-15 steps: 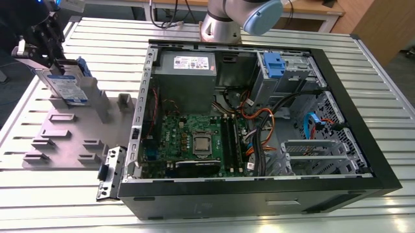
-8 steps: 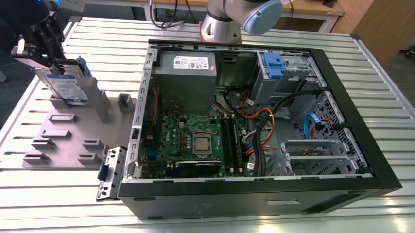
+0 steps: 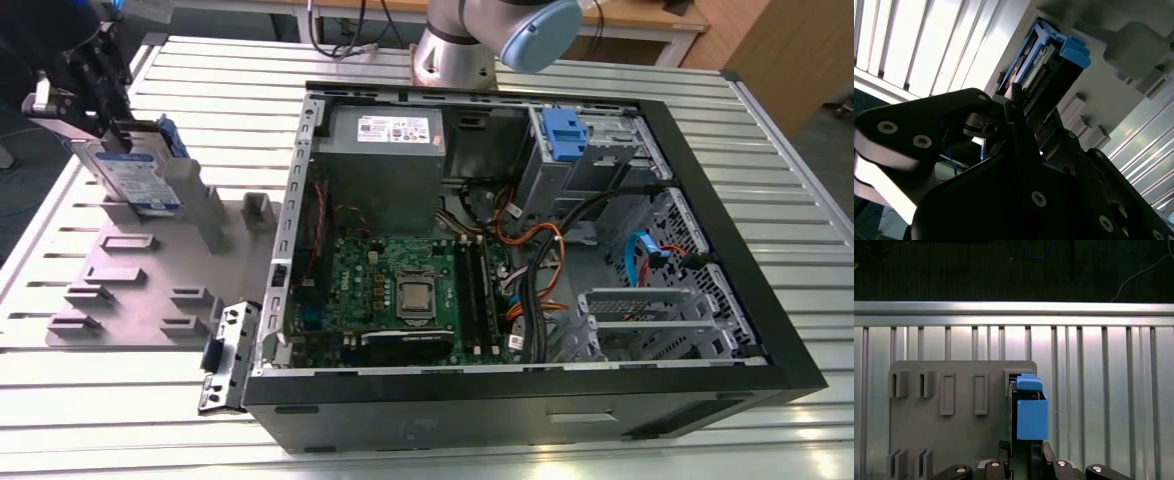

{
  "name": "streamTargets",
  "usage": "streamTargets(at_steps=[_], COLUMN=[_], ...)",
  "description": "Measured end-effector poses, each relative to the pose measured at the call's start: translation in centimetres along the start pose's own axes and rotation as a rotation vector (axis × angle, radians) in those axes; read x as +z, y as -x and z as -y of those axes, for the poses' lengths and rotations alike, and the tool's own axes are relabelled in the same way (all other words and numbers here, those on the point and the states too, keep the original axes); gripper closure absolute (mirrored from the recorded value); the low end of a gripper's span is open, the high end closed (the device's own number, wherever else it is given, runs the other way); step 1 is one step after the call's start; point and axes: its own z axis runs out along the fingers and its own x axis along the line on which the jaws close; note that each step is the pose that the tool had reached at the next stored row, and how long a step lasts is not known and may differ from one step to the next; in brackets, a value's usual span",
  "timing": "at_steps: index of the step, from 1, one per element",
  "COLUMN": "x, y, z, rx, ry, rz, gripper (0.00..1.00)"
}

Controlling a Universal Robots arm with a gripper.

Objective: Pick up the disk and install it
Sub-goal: 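Pick up the disk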

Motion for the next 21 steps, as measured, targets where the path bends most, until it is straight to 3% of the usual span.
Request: streamTargets(at_steps=[7, 21], x=[-2.16, -7.96], y=[0.14, 0.51], z=[-0.05, -0.18], rx=[0.0, 0.0], ry=[-0.0004, -0.0003], rz=[0.0003, 0.0005], gripper=[0.65, 0.65])
